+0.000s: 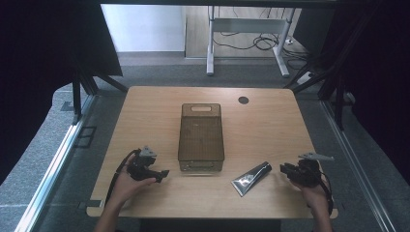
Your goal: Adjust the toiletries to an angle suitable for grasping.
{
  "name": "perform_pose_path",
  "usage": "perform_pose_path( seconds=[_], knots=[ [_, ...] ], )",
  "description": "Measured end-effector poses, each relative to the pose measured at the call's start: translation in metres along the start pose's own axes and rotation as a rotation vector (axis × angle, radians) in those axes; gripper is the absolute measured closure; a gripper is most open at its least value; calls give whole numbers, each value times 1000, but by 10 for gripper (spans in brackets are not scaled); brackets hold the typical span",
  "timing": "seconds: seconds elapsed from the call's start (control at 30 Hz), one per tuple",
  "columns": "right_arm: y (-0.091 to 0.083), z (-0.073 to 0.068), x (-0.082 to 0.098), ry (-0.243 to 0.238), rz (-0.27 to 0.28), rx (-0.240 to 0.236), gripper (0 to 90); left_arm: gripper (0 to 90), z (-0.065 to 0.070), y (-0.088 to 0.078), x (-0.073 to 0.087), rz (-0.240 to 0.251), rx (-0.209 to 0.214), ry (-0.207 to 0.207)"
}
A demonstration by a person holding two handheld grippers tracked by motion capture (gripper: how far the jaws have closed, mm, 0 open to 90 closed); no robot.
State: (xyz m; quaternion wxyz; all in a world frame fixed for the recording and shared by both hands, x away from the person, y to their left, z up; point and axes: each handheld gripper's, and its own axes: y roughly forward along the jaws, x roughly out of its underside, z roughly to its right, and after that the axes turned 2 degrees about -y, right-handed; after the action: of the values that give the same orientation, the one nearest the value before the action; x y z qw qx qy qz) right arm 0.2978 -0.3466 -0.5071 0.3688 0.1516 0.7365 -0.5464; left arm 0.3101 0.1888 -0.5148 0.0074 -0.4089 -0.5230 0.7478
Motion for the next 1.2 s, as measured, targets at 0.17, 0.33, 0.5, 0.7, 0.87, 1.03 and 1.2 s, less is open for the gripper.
perform_pose_path(
  seconds=[0.17,0.33,0.5,0.7,0.87,1.03,1.2],
  knots=[
    [-3,-2,-4,-3,17,-3,758,236,3,4,0,-10,11,6],
    [2,-4,-3,-2,4,-5,781,237,4,5,-1,-12,9,10],
    [1,-5,-3,-8,-6,-11,867,236,3,8,-2,-21,7,23],
    [-1,-13,-11,-26,-14,-25,873,236,6,5,0,-12,4,6],
    [4,-29,-30,-88,-65,-39,872,237,5,4,0,-7,14,2],
    [5,-51,-55,-168,-117,-60,873,237,4,2,0,-1,16,-2],
    [20,-78,-71,-244,-218,-105,867,237,5,3,0,-3,26,5]
  ],
)
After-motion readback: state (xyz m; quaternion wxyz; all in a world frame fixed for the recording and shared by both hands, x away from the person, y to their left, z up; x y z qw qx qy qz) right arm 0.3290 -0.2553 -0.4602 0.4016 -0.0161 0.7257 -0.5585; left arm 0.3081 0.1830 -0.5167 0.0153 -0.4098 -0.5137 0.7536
